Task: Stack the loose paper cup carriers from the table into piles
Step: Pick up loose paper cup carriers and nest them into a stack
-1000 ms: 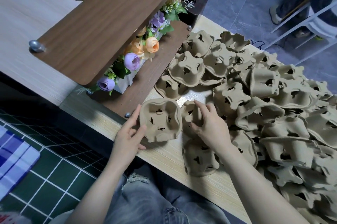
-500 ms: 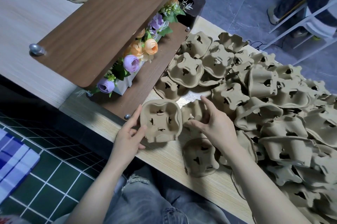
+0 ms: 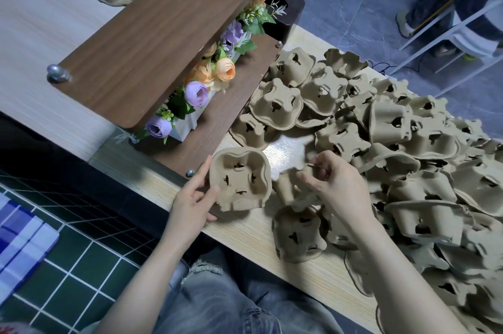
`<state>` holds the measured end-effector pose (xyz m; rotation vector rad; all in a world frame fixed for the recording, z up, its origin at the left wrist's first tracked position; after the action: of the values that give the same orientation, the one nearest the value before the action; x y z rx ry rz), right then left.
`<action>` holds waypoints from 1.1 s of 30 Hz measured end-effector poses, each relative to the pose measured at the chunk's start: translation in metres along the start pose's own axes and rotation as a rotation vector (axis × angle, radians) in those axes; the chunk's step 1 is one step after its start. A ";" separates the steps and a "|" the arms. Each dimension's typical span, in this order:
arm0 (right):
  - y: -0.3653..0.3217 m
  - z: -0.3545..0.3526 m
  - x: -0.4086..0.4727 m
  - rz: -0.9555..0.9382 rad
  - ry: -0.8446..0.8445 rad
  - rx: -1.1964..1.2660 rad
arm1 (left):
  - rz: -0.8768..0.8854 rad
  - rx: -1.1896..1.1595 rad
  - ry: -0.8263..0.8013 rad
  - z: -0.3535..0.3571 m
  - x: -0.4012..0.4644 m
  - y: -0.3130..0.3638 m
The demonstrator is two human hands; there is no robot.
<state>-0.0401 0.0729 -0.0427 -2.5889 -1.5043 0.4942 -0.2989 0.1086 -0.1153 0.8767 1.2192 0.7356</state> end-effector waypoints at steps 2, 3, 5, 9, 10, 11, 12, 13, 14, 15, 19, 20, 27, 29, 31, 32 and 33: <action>0.001 -0.003 -0.001 -0.013 -0.022 0.018 | -0.002 -0.001 -0.009 0.000 0.000 0.000; 0.001 -0.005 -0.003 -0.020 -0.023 0.026 | -0.002 0.002 -0.013 -0.001 0.001 -0.001; 0.001 -0.009 -0.006 -0.035 0.009 0.038 | -0.001 0.002 -0.014 -0.001 0.002 -0.001; 0.001 -0.015 -0.016 -0.073 0.133 0.171 | 0.025 0.083 -0.044 0.004 -0.001 0.008; 0.002 -0.016 -0.018 -0.092 0.163 0.224 | 0.028 0.102 -0.050 0.005 -0.003 0.010; 0.004 -0.015 -0.020 -0.118 0.188 0.277 | 0.028 0.119 -0.055 0.006 -0.004 0.011; 0.005 -0.014 -0.021 -0.147 0.208 0.326 | 0.029 0.131 -0.059 0.007 -0.004 0.012; 0.006 -0.013 -0.023 -0.175 0.223 0.369 | 0.029 0.139 -0.064 0.009 -0.004 0.013; 0.006 -0.012 -0.024 -0.207 0.237 0.402 | 0.034 0.142 -0.068 0.010 -0.004 0.014; 0.006 -0.011 -0.026 -0.246 0.253 0.423 | 0.037 0.141 -0.071 0.011 -0.004 0.014; -0.005 -0.006 -0.036 -0.445 0.311 0.435 | 0.026 0.122 -0.062 0.012 -0.004 0.016; -0.008 -0.003 -0.037 -0.476 0.308 0.437 | 0.027 0.109 -0.067 0.012 -0.003 0.015; -0.022 0.018 -0.042 -0.568 0.191 0.386 | -0.011 0.061 -0.059 0.012 -0.005 0.011; -0.022 0.022 -0.042 -0.582 0.161 0.348 | -0.022 0.022 -0.044 0.011 -0.007 0.011; -0.022 0.026 -0.041 -0.582 0.127 0.273 | -0.022 0.018 -0.030 0.010 -0.009 0.010; -0.021 0.028 -0.040 -0.574 0.111 0.241 | -0.024 0.017 -0.028 0.010 -0.009 0.010; -0.020 0.030 -0.040 -0.562 0.096 0.229 | -0.025 0.012 -0.029 0.010 -0.009 0.011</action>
<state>-0.0849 0.0467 -0.0567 -1.8760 -1.9039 0.4312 -0.2911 0.1043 -0.0999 0.8782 1.2083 0.6940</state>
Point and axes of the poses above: each hand's wrist, its own x-axis towards the middle knuckle, its own z-axis out of the palm, y = z × x, the point moved 2 cm from there along x, towards the middle knuckle, and after that the axes turned 11 degrees about -x, right-handed, at the moved point
